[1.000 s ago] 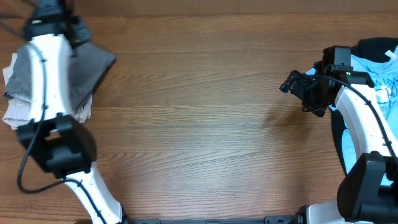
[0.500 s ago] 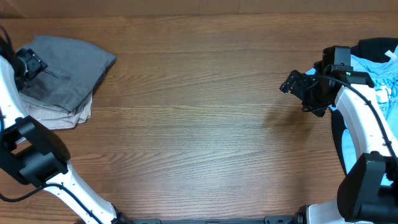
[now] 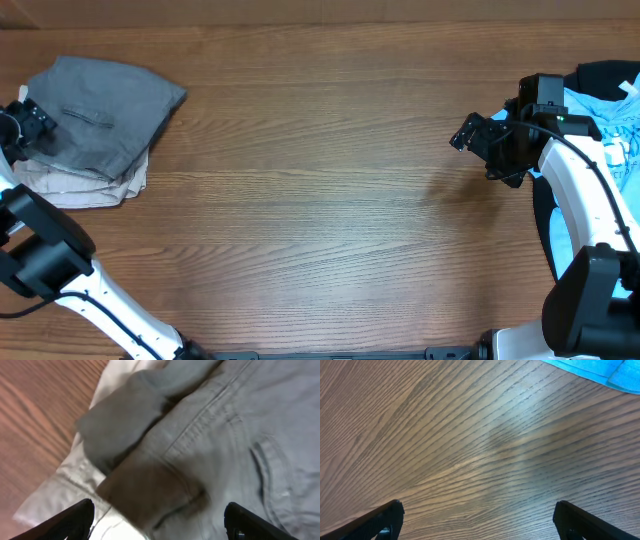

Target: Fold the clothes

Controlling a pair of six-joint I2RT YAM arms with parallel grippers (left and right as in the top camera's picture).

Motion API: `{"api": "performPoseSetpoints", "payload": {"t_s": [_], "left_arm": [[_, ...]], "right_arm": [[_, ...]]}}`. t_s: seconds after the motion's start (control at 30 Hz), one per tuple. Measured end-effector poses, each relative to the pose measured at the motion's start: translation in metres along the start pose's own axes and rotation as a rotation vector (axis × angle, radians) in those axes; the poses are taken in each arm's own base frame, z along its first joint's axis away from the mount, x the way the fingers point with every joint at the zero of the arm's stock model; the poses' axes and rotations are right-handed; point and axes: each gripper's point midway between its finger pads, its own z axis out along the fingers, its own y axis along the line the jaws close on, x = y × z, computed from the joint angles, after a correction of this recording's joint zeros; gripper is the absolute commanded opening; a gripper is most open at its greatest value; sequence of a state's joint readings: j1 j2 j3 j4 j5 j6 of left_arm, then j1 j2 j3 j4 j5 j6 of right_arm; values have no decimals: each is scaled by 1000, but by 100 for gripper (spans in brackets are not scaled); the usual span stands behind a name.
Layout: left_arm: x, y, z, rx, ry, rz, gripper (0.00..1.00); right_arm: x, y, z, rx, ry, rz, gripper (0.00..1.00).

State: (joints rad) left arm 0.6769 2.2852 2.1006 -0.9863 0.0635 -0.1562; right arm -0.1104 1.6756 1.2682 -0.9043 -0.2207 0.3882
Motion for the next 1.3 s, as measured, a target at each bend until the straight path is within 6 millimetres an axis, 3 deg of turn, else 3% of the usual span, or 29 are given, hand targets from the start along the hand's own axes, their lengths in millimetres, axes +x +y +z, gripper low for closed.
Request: {"api": "performPoseSetpoints", "payload": {"t_s": [0.13,0.43,0.7,0.83,1.03,1.2,1.3], "left_arm": [[-3,0,15,8,-9,10,87],[-3,2,16,11,-7,-47,92],[12,21,15,-8,61,-218,91],[7,30,15,-9,44,-265,90],[-6,25,19,33,-7,-270,90],[3,23,38,62,-4,-296,87],[9,21,49,80,2,-313,75]], "right_arm": [[0,0,0,0,0,0,100],[0,0,0,0,0,0,100],[0,0,0,0,0,0,100],[0,0,0,0,0,0,100],[0,0,0,0,0,0,100],[0,0,0,0,0,0,100],[0,0,0,0,0,0,100]]}}
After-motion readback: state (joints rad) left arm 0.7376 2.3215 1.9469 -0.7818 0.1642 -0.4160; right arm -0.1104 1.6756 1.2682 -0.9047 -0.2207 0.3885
